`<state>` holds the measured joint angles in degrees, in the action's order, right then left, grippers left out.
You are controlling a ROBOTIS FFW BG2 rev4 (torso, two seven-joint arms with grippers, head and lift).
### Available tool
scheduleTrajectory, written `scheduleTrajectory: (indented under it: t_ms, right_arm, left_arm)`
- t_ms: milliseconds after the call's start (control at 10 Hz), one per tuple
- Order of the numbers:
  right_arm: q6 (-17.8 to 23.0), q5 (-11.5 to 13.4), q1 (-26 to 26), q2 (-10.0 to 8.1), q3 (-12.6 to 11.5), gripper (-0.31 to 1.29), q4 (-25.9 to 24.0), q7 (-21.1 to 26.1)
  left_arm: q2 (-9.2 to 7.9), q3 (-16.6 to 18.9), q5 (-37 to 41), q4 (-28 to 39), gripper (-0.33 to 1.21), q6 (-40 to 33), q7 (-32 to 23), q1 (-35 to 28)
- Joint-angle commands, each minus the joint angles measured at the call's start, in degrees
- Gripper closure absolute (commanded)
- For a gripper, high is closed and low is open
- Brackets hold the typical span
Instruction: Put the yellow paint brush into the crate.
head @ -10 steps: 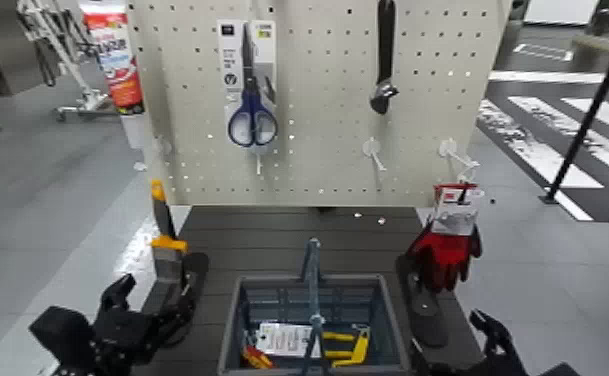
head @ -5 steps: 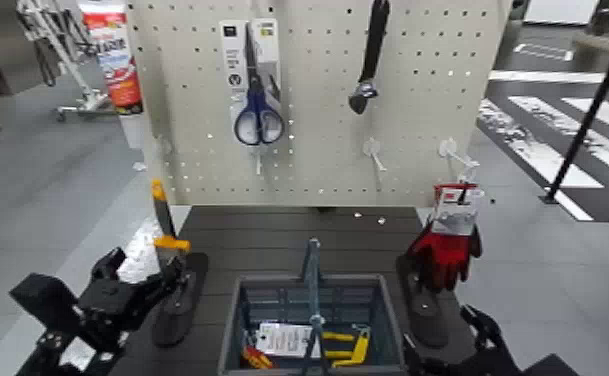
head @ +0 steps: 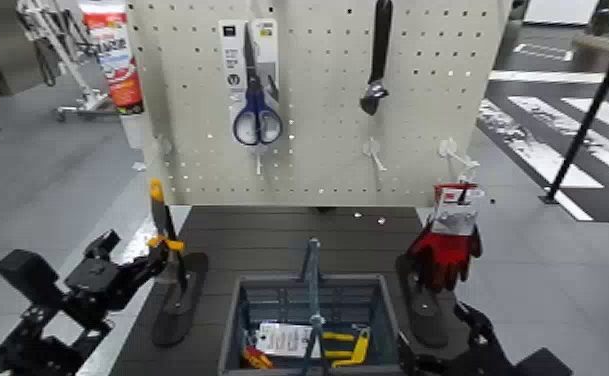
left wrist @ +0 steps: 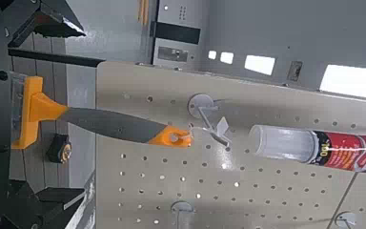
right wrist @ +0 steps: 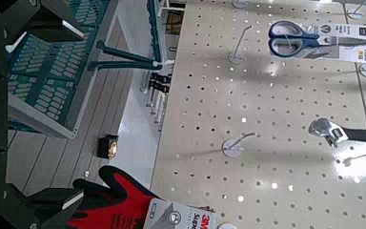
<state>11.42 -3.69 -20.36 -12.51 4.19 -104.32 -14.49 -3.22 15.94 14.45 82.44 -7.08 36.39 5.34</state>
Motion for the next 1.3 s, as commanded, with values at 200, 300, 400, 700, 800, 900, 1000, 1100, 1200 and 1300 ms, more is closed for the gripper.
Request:
scheduleTrajectory:
  t_ms: [200,300,400,700,800,900,1000,1100,1200,1300]
  right_arm:
    - [0.0,0.0,0.67,0.56,0.02,0.15,0.7,-0.8]
    - [0.0,0.0,0.76,0.56,0.02,0.15,0.79,-0.8]
    - [0.0,0.0,0.85,0.56,0.02,0.15,0.88,-0.89]
    - [0.0,0.0,0.94,0.65,0.11,0.15,0.88,-1.06]
    - [0.0,0.0,0.94,0.65,0.11,0.15,0.97,-1.06]
    - [0.0,0.0,1.02,0.65,0.2,0.15,0.97,-1.06]
    - [-0.09,0.0,1.02,0.65,0.2,0.15,0.97,-1.06]
    - [-0.09,0.0,1.11,0.65,0.2,0.15,0.97,-1.06]
    - [-0.09,0.0,1.11,0.65,0.2,0.15,1.05,-1.06]
    - [-0.09,0.0,1.2,0.65,0.2,0.15,1.05,-1.15]
  left_arm:
    - [-2.32,0.94,0.14,-3.69,0.17,3.65,4.21,3.62]
    - [-2.94,0.41,-0.03,-4.74,0.17,4.18,5.36,4.85]
    - [-3.38,-0.29,-0.03,-5.8,0.17,4.35,5.8,6.09]
    - [-4.61,-3.19,-0.12,-10.72,0.17,5.23,8.96,10.22]
    - [-4.61,-3.55,-0.12,-11.51,0.17,5.41,9.4,10.74]
    - [-4.69,-3.63,-0.56,-11.77,0.17,5.85,9.84,11.09]
    - [-4.78,-3.72,-1.61,-12.39,0.2,6.02,10.28,11.8]
    - [-4.87,-3.9,-2.23,-13.53,0.22,5.94,10.72,12.59]
    - [-4.96,-4.42,-2.41,-14.94,0.24,5.58,10.89,13.38]
    - [-5.13,-5.04,-2.76,-16.52,0.24,5.32,11.33,14.35]
